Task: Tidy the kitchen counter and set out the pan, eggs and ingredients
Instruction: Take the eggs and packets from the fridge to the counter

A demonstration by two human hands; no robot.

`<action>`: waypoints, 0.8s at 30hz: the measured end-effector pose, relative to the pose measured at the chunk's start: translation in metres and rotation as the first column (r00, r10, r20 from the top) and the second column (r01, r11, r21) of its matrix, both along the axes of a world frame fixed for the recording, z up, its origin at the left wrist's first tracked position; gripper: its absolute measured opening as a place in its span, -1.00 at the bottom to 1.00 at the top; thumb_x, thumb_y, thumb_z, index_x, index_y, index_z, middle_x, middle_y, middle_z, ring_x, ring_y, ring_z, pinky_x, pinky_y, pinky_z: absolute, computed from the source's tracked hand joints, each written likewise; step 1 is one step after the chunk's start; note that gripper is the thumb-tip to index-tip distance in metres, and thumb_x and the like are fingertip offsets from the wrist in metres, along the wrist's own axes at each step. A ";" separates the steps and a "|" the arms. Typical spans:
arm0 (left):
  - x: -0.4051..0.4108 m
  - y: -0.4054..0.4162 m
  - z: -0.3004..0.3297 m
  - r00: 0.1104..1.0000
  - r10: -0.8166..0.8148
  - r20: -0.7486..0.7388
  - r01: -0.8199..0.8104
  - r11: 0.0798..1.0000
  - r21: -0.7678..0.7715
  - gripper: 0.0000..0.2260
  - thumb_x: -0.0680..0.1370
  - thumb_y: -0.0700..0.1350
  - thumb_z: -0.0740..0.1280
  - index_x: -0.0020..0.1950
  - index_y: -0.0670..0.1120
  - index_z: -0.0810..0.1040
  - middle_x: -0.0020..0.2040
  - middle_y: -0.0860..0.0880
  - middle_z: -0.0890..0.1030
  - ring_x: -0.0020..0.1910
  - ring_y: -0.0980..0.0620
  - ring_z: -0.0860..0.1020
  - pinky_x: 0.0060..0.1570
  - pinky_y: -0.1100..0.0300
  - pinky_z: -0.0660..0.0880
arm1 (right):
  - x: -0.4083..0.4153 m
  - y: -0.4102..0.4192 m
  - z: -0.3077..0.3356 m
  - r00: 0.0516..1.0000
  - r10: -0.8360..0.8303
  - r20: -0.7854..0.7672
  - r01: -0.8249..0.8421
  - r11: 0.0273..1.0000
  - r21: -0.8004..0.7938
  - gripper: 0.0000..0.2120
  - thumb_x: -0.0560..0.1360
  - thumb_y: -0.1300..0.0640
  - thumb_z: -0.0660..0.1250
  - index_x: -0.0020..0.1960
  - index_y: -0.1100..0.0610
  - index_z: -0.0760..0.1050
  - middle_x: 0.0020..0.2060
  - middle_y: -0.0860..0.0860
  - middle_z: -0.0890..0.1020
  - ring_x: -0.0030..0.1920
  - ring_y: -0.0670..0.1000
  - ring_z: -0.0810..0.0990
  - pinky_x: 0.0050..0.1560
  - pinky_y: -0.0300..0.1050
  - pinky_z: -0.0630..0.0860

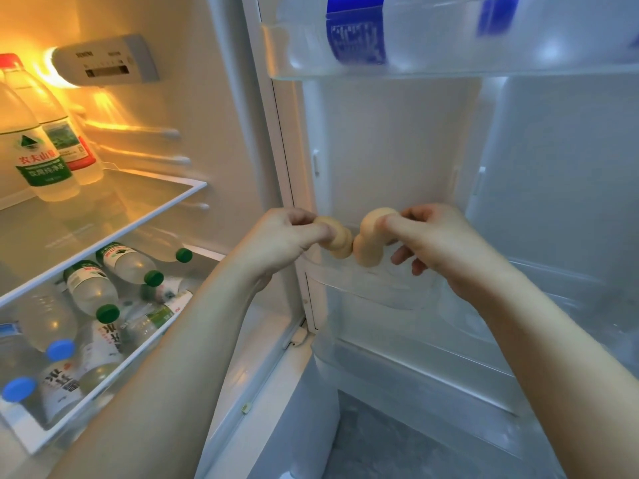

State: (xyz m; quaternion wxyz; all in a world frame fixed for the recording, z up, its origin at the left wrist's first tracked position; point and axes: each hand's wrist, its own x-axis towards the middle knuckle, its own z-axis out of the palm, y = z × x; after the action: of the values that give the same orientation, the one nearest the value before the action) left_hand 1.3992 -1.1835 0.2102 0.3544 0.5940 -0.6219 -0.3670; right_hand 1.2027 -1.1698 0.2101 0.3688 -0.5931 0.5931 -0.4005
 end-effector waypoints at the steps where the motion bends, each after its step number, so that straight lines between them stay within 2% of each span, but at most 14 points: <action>1: 0.001 0.001 0.000 0.999 0.014 -0.051 -0.015 1.000 -0.002 -0.90 0.47 -0.06 0.42 -0.05 -0.02 0.66 -0.19 0.08 0.62 -0.21 0.13 0.52 -0.18 0.35 0.38 | 0.000 0.000 0.001 0.997 -0.001 0.072 0.001 1.000 0.009 -0.74 0.40 0.03 0.35 -0.06 0.23 0.59 -0.17 0.16 0.68 -0.34 0.02 0.62 -0.45 -0.15 0.42; 5: 0.004 0.003 -0.001 0.958 0.049 -0.281 -0.048 0.999 0.011 -0.98 0.47 -0.09 0.41 -0.13 -0.01 0.64 -0.22 0.07 0.66 -0.22 0.08 0.58 -0.19 0.36 0.41 | 0.007 0.002 0.007 0.948 -0.025 0.318 0.019 1.000 0.023 -0.81 0.46 0.09 0.33 -0.05 0.21 0.57 -0.17 0.12 0.69 -0.41 0.00 0.59 -0.47 -0.17 0.36; 8: 0.009 0.006 -0.002 0.900 0.065 -0.431 -0.057 0.998 0.032 -0.96 0.44 -0.07 0.41 -0.15 -0.01 0.62 -0.18 0.05 0.68 -0.18 0.06 0.63 -0.04 0.15 0.36 | 0.015 0.003 0.010 0.887 -0.010 0.462 0.002 1.000 0.018 -0.86 0.49 0.12 0.33 -0.06 0.20 0.54 -0.20 0.09 0.67 -0.46 -0.01 0.56 -0.51 -0.20 0.35; 10: 0.015 0.011 -0.003 0.839 0.096 -0.536 -0.082 0.995 0.050 -0.94 0.52 -0.14 0.35 -0.15 -0.02 0.60 -0.20 0.02 0.68 -0.17 0.02 0.64 -0.03 0.11 0.38 | 0.019 0.003 0.011 0.841 0.007 0.541 -0.015 1.000 0.011 -0.86 0.49 0.13 0.33 -0.02 0.21 0.53 -0.18 0.10 0.64 -0.46 0.00 0.55 -0.53 -0.22 0.35; 14: 0.023 0.022 -0.002 0.701 0.129 -0.701 -0.114 0.991 0.069 -0.93 0.56 -0.19 0.29 -0.07 -0.09 0.56 -0.18 -0.03 0.67 -0.15 -0.03 0.66 -0.11 0.17 0.49 | 0.028 0.003 0.012 0.721 0.070 0.689 -0.081 0.997 -0.017 -0.90 0.52 0.15 0.28 -0.04 0.17 0.51 -0.21 0.09 0.58 -0.43 0.00 0.54 -0.49 -0.23 0.36; 19: 0.024 0.052 -0.006 0.504 0.178 -0.845 -0.198 0.976 0.087 -0.91 0.55 -0.21 0.28 0.03 -0.14 0.52 -0.05 -0.15 0.66 -0.11 -0.10 0.68 -0.24 0.22 0.55 | 0.040 0.006 0.013 0.588 0.164 0.792 -0.221 0.975 -0.037 -0.86 0.55 0.10 0.22 -0.09 0.14 0.50 -0.27 0.09 0.55 -0.42 -0.05 0.51 -0.43 -0.26 0.37; 24: 0.027 0.097 -0.016 0.436 0.277 -0.856 -0.393 0.915 0.096 -0.87 0.55 -0.22 0.27 0.08 -0.16 0.50 0.00 -0.17 0.64 -0.13 -0.07 0.67 -0.21 0.22 0.52 | 0.059 0.020 0.009 0.562 0.301 0.770 -0.417 0.908 -0.051 -0.85 0.55 0.10 0.24 -0.06 0.16 0.53 -0.35 0.06 0.54 -0.43 -0.05 0.48 -0.42 -0.26 0.34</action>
State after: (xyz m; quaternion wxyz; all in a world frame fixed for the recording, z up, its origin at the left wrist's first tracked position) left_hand 1.4266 -1.0863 0.1942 0.7137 0.4237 -0.2550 -0.4961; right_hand 1.2618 -1.1503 0.2195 0.6970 -0.4494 0.2739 -0.4870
